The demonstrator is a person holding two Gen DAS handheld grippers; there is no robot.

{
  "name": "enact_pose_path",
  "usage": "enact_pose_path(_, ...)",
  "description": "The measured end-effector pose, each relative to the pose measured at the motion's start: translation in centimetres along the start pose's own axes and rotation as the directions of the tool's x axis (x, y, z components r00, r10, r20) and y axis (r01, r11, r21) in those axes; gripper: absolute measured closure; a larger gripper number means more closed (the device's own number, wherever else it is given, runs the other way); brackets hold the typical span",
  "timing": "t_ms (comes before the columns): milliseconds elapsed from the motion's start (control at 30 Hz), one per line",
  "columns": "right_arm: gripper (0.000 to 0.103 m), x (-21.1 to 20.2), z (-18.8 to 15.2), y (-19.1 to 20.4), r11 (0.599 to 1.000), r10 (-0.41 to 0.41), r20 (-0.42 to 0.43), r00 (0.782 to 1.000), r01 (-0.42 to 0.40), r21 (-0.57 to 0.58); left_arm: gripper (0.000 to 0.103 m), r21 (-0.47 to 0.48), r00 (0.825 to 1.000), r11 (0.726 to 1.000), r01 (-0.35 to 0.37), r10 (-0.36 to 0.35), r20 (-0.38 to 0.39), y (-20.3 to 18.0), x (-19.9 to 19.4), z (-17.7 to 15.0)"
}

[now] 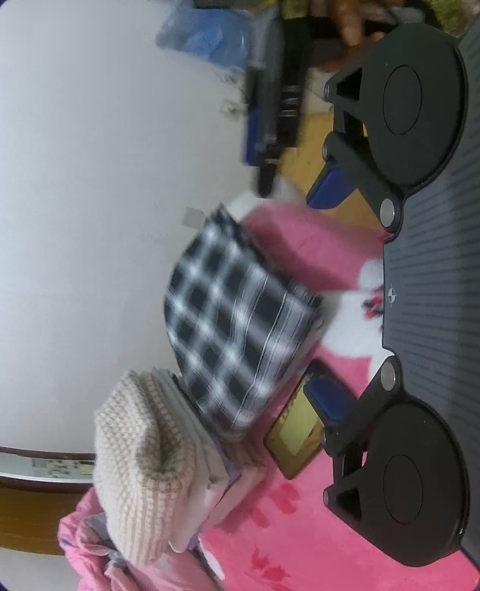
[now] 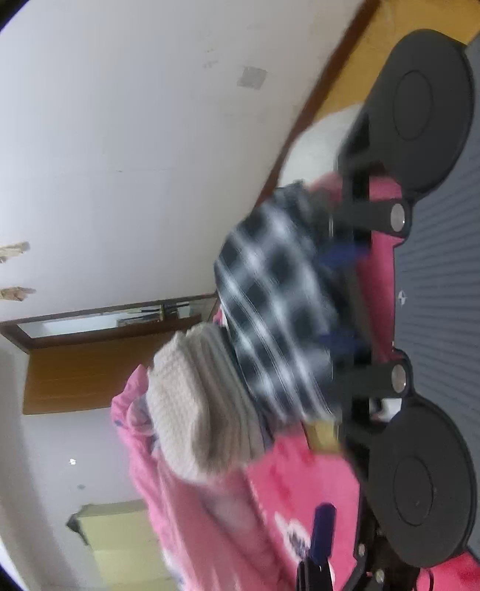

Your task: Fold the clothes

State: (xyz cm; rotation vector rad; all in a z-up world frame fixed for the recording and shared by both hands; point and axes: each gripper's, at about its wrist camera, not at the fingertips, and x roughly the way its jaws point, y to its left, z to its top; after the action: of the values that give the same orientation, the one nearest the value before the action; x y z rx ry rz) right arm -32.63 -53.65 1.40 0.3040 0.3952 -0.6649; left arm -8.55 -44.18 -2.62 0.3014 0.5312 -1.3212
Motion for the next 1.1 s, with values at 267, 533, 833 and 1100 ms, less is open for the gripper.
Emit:
enact_pose_path(267,0.012,-5.7,-4.3,2.9,0.994,-0.104,-0.094,0.990,0.107,0.031,0.000,-0.137,0.999,0.991,-0.006,0.000,-0.045,-1.7,-1.5,-3.0)
enact_pose_path(533,0.000,-8.0,-6.5,5.1,0.958,-0.286,-0.125,0.950,0.285,-0.025,0.000,-0.120,0.994,0.987,-0.109,0.108,-0.014,-2.6,-3.4,-4.1)
enact_pose_path(833,0.000,-9.9,-5.8,6.1,0.941,-0.333,-0.122,0.935,0.338,0.025,0.000,-0.046,0.977,0.976,-0.213,0.214,0.008,-3.8,-4.6,-3.8)
enact_pose_path(1100,0.000,-10.7,-5.3,7.2,0.906,-0.419,-0.117,0.900,0.422,0.000,0.000,-0.072,0.979,0.977,-0.201,0.198,-0.042,-3.7,-4.1,-3.0)
